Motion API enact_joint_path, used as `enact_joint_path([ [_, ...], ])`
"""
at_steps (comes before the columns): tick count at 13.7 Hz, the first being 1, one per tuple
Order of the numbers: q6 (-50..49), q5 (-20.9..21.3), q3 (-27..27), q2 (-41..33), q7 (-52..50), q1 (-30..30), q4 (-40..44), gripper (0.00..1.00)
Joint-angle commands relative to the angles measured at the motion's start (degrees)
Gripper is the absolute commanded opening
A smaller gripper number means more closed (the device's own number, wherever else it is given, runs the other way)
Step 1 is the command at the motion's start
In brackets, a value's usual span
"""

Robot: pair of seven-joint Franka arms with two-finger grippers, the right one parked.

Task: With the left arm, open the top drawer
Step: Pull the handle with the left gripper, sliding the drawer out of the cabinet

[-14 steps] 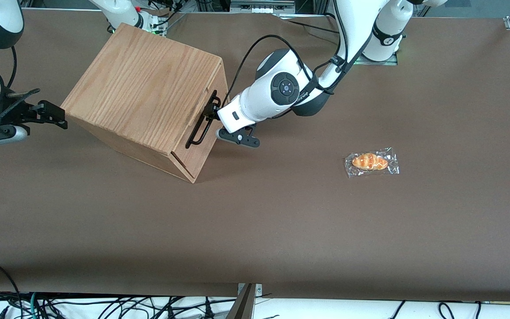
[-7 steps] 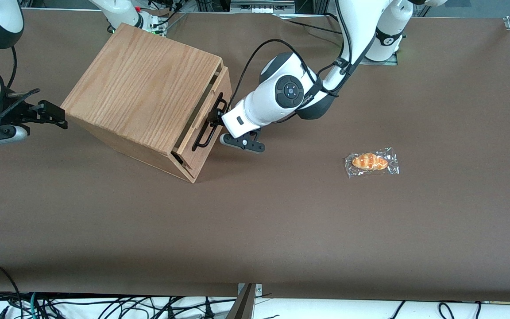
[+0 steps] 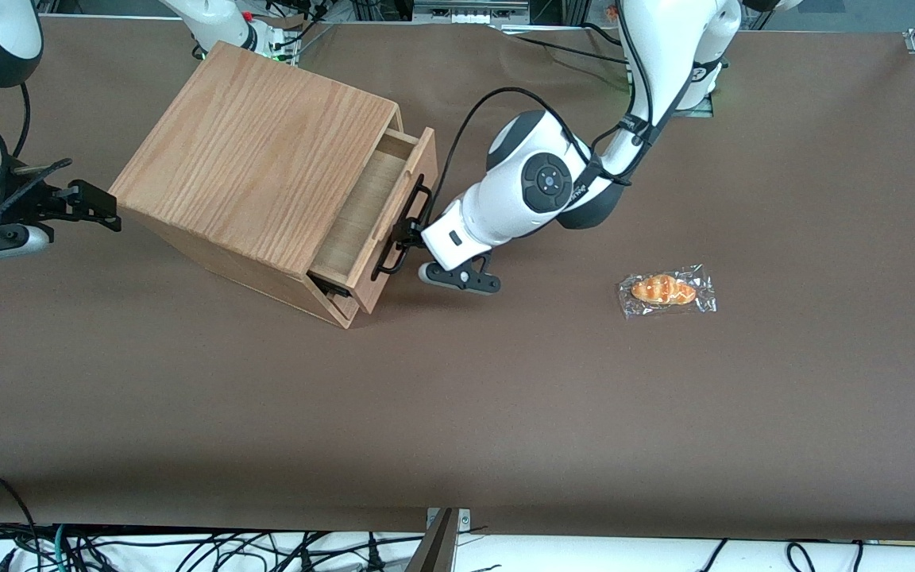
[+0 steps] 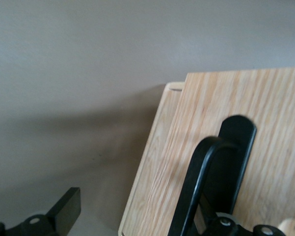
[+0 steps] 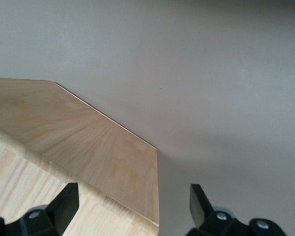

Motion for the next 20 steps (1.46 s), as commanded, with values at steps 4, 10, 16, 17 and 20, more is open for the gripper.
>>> enact_joint_path([
  [4, -1.0, 2.1, -0.1, 0.5, -0.5, 2.8, 1.4, 1.00],
  [10, -2.8, 2.2, -0.1, 0.5, -0.5, 4.6, 1.3, 1.00],
  [16, -3.9, 2.2, 0.0, 0.5, -0.5, 6.0, 1.4, 1.00],
  [17, -4.0, 2.2, 0.0, 0.5, -0.5, 6.2, 1.4, 1.00],
  [20, -4.0, 2.2, -0.1, 0.4, -0.5, 7.1, 1.4, 1.00],
])
